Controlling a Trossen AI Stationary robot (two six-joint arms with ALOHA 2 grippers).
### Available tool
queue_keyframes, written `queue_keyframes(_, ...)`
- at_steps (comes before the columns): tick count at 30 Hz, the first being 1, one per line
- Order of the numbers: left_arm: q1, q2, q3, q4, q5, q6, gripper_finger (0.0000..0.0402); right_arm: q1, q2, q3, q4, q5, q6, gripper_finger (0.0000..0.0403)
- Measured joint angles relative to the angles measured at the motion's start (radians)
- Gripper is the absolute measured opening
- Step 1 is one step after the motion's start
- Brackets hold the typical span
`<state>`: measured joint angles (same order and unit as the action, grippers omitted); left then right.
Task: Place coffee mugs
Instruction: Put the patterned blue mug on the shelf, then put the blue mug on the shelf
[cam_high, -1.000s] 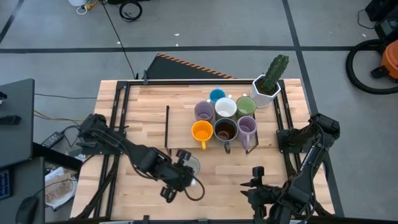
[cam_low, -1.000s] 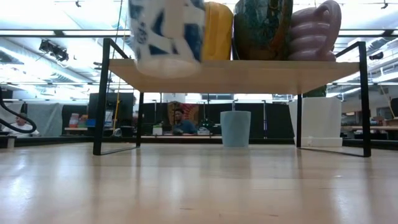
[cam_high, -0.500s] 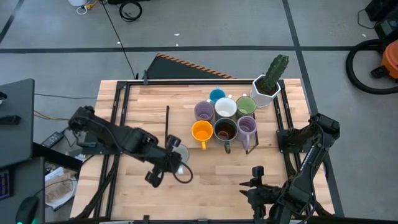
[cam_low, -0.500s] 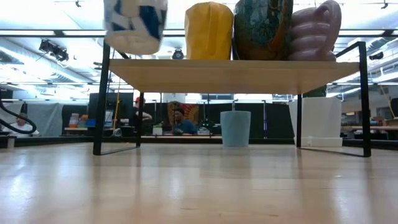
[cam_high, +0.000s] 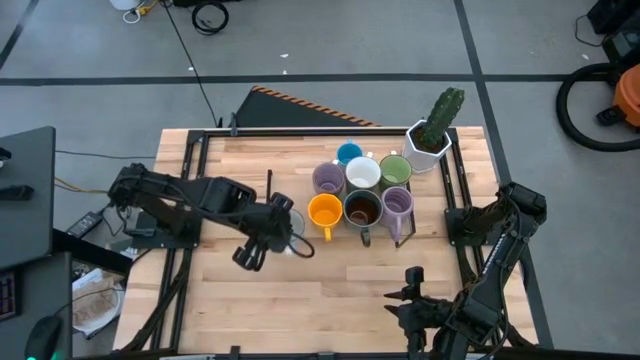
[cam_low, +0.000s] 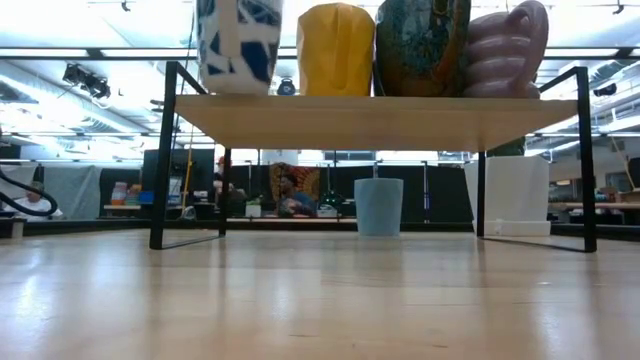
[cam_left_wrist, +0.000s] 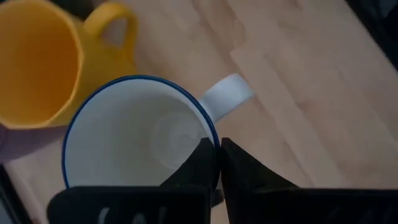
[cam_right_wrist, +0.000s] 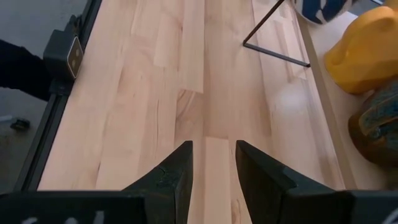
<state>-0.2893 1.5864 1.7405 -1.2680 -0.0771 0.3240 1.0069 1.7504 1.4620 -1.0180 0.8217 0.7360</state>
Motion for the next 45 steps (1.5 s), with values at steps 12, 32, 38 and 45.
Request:
queue_keyframes(12,0.109,0.004,0.0,-0.036,0.034,0.08,0.0019,0.0,0.0,0.0,0.008,0.0,-0.006,0.0127)
queue_keyframes(32,0.11,0.048,0.0,-0.048,-0.005,0.12,0.006,-0.002,0.0,0.0,0.024,-0.011,-0.032,0.0127)
queue_keyframes(38,0.082,0.052,0.0,-0.051,-0.07,0.139,0.008,-0.002,0.0,0.0,0.025,-0.012,-0.034,0.0127)
queue_keyframes(45,0.065,0.052,0.001,-0.045,-0.141,0.109,0.0159,-0.002,0.0,0.0,0.025,-0.012,-0.04,0.0127)
